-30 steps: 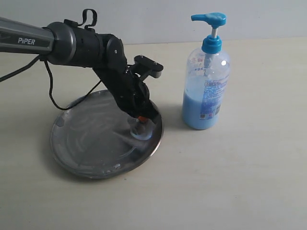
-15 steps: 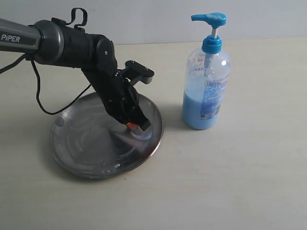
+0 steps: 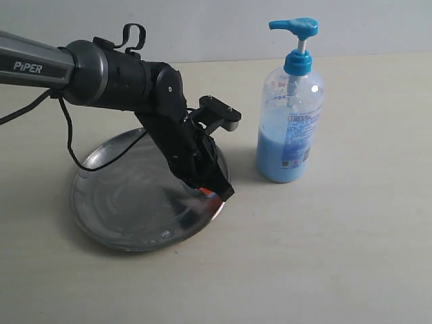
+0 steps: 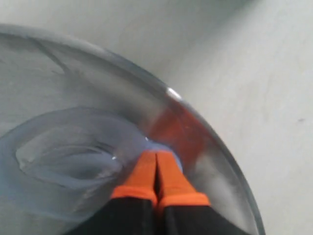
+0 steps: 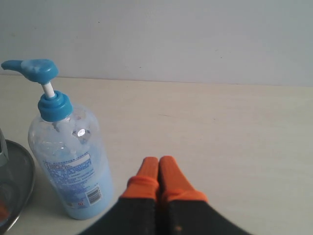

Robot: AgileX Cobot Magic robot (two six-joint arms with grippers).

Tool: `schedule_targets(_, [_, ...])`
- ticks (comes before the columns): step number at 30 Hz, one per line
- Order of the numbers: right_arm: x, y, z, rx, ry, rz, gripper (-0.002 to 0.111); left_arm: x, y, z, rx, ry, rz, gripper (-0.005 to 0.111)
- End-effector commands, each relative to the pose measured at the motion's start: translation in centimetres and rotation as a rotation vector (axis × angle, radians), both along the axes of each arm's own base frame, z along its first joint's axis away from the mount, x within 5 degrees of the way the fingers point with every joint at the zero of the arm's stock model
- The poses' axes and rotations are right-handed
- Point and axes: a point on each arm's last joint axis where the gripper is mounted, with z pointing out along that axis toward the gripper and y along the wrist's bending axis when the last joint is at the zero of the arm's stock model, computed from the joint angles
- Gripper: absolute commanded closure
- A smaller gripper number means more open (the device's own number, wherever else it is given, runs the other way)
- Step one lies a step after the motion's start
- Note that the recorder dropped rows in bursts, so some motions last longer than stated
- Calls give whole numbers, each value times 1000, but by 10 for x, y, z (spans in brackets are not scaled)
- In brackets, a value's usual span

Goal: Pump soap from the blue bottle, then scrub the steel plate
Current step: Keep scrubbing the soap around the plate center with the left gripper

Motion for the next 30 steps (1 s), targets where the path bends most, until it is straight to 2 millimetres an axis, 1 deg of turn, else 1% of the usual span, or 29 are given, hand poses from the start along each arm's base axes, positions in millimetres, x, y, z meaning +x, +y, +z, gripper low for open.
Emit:
schedule_targets(1, [1,1,1,2,-12,4,108,-2,-3,-6,-12,-17,5,107])
schedule_targets(5, [1,1,1,2,-12,4,108,5,-5,0,-29,-51,10,107])
schedule_targets(10, [1,1,1,2,-12,4,108,23,-1,12,-49,-103,32,107])
schedule_targets(13, [1,1,1,2,-12,4,108,32,8,14,-43,-114,55,107])
schedule_targets(19, [1,1,1,2,-12,4,108,45,33,11,-13,-76,113,107])
schedule_targets(23, [1,1,1,2,-12,4,108,47,38,11,0,-59,117,107])
schedule_targets(30, [1,1,1,2,-12,4,108,37,24,11,-5,-58,79,107])
